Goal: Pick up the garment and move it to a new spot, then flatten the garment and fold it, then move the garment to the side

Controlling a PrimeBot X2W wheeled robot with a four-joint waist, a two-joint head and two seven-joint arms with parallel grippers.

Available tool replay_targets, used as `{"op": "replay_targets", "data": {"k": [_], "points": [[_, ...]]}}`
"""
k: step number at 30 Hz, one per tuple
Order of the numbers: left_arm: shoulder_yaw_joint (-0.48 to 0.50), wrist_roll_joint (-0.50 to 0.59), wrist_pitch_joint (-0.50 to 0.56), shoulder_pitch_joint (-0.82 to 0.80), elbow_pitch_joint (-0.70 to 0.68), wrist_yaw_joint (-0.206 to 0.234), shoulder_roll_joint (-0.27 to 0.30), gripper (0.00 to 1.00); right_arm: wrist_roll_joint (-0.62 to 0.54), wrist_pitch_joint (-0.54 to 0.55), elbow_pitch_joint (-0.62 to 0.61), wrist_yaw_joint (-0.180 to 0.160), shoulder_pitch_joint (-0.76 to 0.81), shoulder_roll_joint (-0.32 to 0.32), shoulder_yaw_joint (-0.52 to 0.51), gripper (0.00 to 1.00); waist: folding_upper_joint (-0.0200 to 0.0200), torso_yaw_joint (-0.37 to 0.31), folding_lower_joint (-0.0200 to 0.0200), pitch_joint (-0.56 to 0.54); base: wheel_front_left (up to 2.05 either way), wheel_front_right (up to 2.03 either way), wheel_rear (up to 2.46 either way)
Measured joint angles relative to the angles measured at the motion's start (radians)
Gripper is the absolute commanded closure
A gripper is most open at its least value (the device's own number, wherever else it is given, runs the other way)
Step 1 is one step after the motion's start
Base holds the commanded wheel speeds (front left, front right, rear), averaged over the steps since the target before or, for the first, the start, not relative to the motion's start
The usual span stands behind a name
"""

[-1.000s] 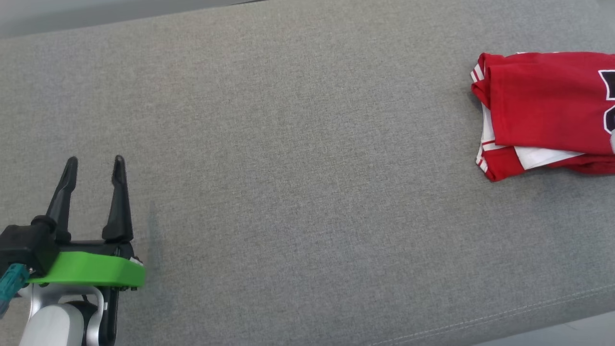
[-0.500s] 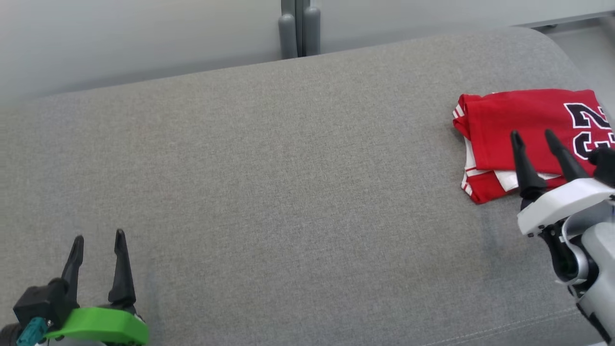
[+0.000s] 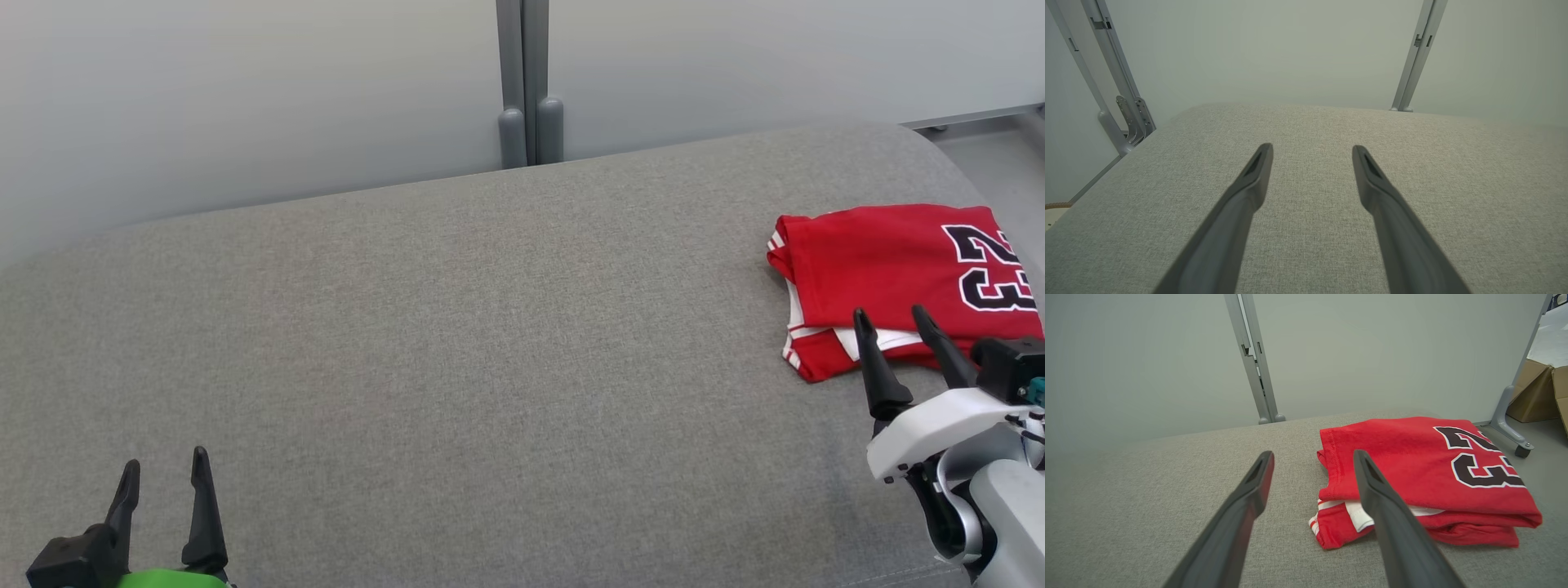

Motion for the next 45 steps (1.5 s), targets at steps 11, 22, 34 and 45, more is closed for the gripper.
{"op": "replay_targets", "data": {"k": [11, 22, 34, 45], "points": [[-0.023, 0.025, 0.000, 0.002, -0.002, 0.000, 0.007, 0.00, -0.095, 0.000, -0.045, -0.001, 0.024, 0.043, -0.039, 0.00, 0.0000, 0.017, 0.0000, -0.012, 0.00, 0.00, 0.00], [-0.032, 0.026, 0.002, 0.004, 0.042, -0.001, -0.017, 1.00, -0.132, 0.000, -0.027, 0.000, 0.085, 0.093, -0.073, 1.00, 0.0000, 0.059, 0.0000, -0.010, 0.00, 0.00, 0.00], [-0.024, -0.072, 0.038, 0.005, 0.088, -0.016, -0.044, 1.00, -0.031, 0.027, -0.006, 0.020, 0.123, 0.142, -0.096, 1.00, 0.0000, 0.064, 0.0000, -0.008, 0.00, 0.00, 0.00], [-0.014, -0.202, 0.071, -0.007, 0.096, -0.036, -0.050, 1.00, 0.067, 0.058, -0.010, 0.039, 0.123, 0.166, -0.141, 1.00, 0.0000, 0.068, 0.0001, -0.005, 0.00, 0.00, 0.00]]}}
